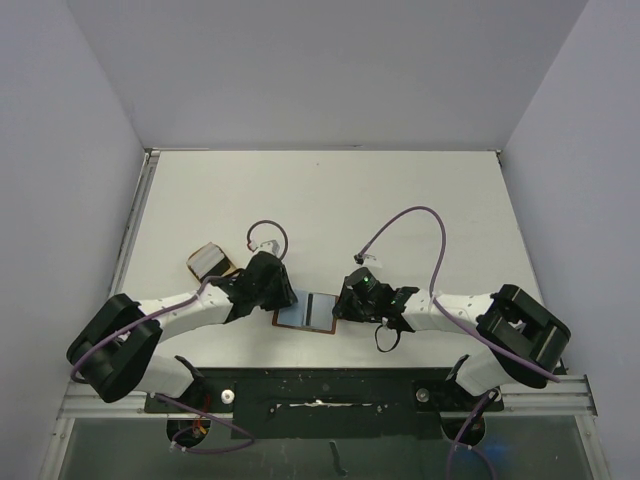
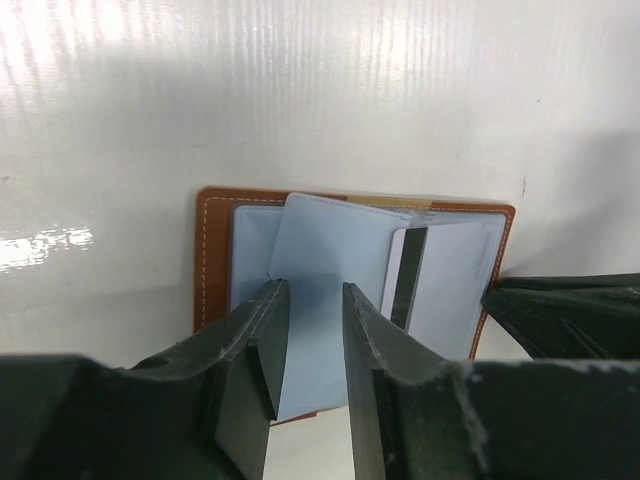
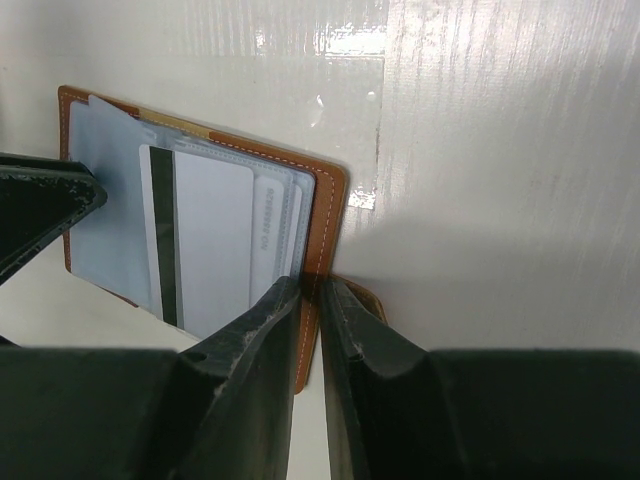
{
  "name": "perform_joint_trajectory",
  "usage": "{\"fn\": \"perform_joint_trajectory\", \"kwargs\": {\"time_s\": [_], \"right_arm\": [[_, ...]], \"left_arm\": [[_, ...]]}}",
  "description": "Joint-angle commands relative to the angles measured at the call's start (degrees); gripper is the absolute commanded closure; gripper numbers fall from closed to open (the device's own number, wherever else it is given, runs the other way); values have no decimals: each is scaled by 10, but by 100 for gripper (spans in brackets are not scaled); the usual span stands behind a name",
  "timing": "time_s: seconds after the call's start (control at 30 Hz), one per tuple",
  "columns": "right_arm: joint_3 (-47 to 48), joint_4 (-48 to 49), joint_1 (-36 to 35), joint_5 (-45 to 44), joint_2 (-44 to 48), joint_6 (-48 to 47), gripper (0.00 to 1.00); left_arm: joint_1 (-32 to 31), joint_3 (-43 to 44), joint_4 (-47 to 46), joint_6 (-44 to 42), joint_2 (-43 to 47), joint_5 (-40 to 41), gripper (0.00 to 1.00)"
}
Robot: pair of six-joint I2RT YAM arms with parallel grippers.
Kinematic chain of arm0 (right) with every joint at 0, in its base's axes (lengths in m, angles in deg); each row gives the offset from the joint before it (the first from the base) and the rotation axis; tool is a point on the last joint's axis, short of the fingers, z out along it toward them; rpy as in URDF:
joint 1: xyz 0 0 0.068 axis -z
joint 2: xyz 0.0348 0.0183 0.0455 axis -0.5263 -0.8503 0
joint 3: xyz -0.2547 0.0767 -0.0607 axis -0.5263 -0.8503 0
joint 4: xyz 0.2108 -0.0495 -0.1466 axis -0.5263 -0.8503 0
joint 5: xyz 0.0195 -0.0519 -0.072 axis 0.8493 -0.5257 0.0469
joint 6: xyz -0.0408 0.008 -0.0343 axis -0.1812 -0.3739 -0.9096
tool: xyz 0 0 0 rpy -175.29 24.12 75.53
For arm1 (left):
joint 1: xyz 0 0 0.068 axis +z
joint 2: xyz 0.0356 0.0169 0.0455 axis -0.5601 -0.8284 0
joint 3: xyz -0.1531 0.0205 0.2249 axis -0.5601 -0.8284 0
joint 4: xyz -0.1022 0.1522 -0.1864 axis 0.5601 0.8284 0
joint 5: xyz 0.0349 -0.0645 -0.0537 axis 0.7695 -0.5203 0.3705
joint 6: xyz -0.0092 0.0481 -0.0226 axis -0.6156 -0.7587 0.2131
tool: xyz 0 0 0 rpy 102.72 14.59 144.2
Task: Put the credit cards into the card holder
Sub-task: Insert the credit card into the card holder.
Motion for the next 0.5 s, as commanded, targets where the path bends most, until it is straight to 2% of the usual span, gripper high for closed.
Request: {"fn": "perform_joint_trajectory", "kwargs": {"time_s": [0.0, 0.27, 0.33, 0.47], "right_arm": [[-16, -34, 7, -27, -13, -18, 82], [-12, -32, 8, -24, -15, -20, 82], [-11, -32, 9, -24, -14, -20, 82], [-11, -31, 8, -24, -15, -20, 82]], "left_arm": [[8, 24, 64, -22, 15, 46, 72], [7, 46, 96, -21, 27, 57, 73], [7, 61, 78, -22, 35, 34, 73], [6, 50, -10, -16, 47, -62, 72]]}}
